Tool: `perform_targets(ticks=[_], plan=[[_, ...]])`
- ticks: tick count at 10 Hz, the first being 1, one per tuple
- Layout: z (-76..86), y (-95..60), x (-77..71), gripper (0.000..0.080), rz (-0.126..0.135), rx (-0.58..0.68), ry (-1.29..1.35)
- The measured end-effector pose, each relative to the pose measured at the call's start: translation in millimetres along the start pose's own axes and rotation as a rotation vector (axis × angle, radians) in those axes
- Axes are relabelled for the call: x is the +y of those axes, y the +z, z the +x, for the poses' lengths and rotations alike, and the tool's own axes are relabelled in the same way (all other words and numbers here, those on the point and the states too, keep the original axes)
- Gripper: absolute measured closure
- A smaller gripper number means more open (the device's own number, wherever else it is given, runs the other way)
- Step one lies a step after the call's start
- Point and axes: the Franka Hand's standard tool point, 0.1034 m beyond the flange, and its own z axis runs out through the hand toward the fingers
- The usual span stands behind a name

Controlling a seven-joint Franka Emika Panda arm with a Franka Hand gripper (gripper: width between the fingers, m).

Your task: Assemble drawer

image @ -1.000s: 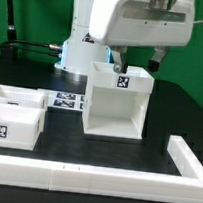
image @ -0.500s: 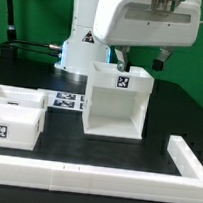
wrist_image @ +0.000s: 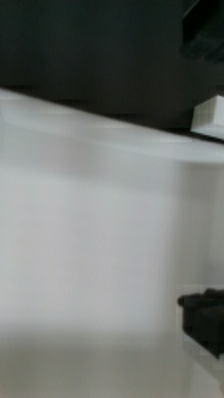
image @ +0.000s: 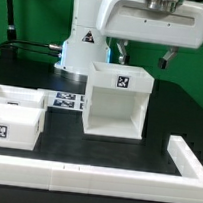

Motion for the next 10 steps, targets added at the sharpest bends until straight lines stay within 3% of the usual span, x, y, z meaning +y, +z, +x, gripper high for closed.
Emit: perform_targets(ticks=[2, 5, 7, 8, 9, 10], plan=[[-4.4, 9.3, -11.1, 0.0150, 0.007, 0.011, 0.060], [-5.2, 20.9, -9.9, 0.0150, 0.014, 0.006, 0.063], [-5.8, 22.8, -8.3, 0.0399, 0.016, 0.002, 0.068], [-5.8, 22.8, -8.5, 0.0399, 0.016, 0.002, 0.067], [-5.9, 22.8, -8.5, 0.0598, 0.016, 0.002, 0.067], [-5.9, 22.9, -8.5, 0.0723, 0.016, 0.002, 0.067]])
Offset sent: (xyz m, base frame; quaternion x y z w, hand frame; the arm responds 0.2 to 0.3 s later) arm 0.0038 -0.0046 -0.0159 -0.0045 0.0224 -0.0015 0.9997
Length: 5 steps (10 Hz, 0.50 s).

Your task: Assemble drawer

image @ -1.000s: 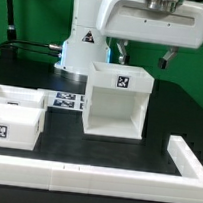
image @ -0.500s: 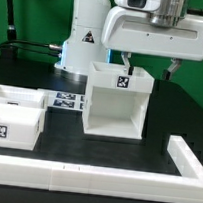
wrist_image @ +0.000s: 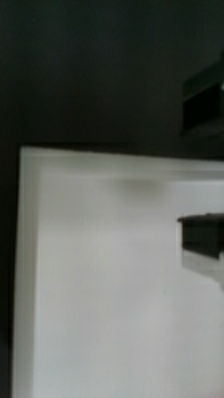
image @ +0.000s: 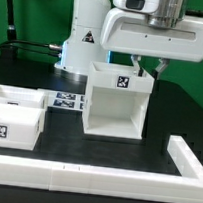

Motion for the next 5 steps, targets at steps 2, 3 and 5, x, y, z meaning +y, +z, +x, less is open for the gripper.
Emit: perform_targets(ticks=[2, 3, 5], plan=[[0.1, -0.1, -0.1, 0.0763, 0.000, 0.000, 0.000], [0.1, -0.1, -0.1, 0.0763, 0.000, 0.000, 0.000], [0.1, -0.1, -0.1, 0.0763, 0.000, 0.000, 0.000]])
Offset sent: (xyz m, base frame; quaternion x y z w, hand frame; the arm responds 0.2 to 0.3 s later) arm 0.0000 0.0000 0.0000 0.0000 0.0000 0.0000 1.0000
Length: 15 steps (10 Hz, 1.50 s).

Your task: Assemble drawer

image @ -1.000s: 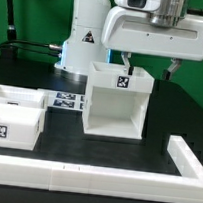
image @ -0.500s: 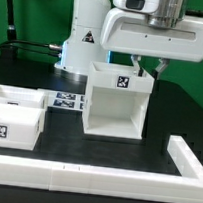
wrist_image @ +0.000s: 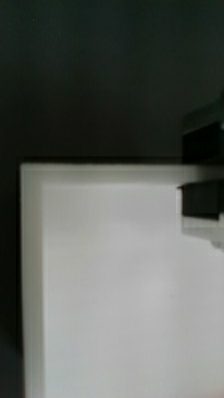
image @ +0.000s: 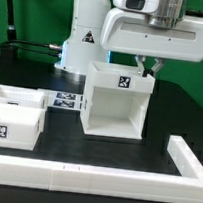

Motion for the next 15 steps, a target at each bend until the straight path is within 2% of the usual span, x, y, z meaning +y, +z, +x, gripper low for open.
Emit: perform_targets(ticks=[3, 6, 8, 9, 12, 14, 15], plan=[[1.9, -0.5, 1.7, 0.0763, 0.000, 0.000, -0.015], [47.2, -1.9, 12.6, 0.0762, 0.013, 0.033, -0.034], [83.2, -3.6, 16.5, 0.0762, 0.023, 0.064, -0.039], [89.7, -3.9, 16.6, 0.0762, 0.026, 0.072, -0.026], [86.7, -3.7, 14.0, 0.0762, 0.029, 0.069, 0.008], [86.9, -3.8, 12.0, 0.0762, 0.052, 0.064, 0.167], [92.0, -4.1, 17.3, 0.0762, 0.070, 0.064, 0.249]])
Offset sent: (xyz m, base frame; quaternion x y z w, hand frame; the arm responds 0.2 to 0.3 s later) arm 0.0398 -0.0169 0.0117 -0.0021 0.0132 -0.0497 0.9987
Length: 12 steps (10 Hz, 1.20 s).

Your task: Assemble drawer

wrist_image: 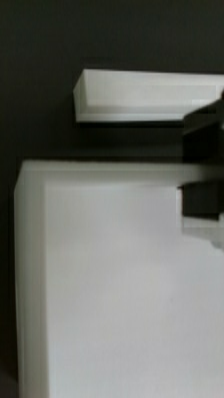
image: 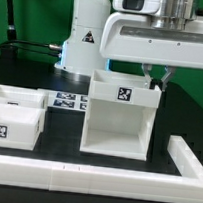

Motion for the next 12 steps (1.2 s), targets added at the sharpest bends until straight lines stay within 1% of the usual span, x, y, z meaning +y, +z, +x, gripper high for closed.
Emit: perform_targets(ticks=[1, 2, 3, 5, 7, 8, 9, 11, 12], plan=[[16.0, 0.2, 4.1, 0.0762, 0.025, 0.007, 0.098], [29.4, -0.3, 5.7, 0.0762, 0.035, 0.017, 0.154], [32.4, -1.1, 4.8, 0.0762, 0.039, 0.021, 0.210], [30.6, -0.8, 1.3, 0.0762, 0.044, 0.016, 0.323], [29.7, -0.7, -2.0, 0.0762, 0.057, 0.007, 0.482], [29.8, -0.7, -2.1, 0.0762, 0.059, 0.005, 0.513], [32.2, -0.1, 0.1, 0.0762, 0.065, -0.001, 0.664], [47.0, -2.0, 8.0, 0.0762, 0.076, 0.005, 0.860], [49.6, -4.0, 8.6, 0.0762, 0.080, 0.007, 0.925]])
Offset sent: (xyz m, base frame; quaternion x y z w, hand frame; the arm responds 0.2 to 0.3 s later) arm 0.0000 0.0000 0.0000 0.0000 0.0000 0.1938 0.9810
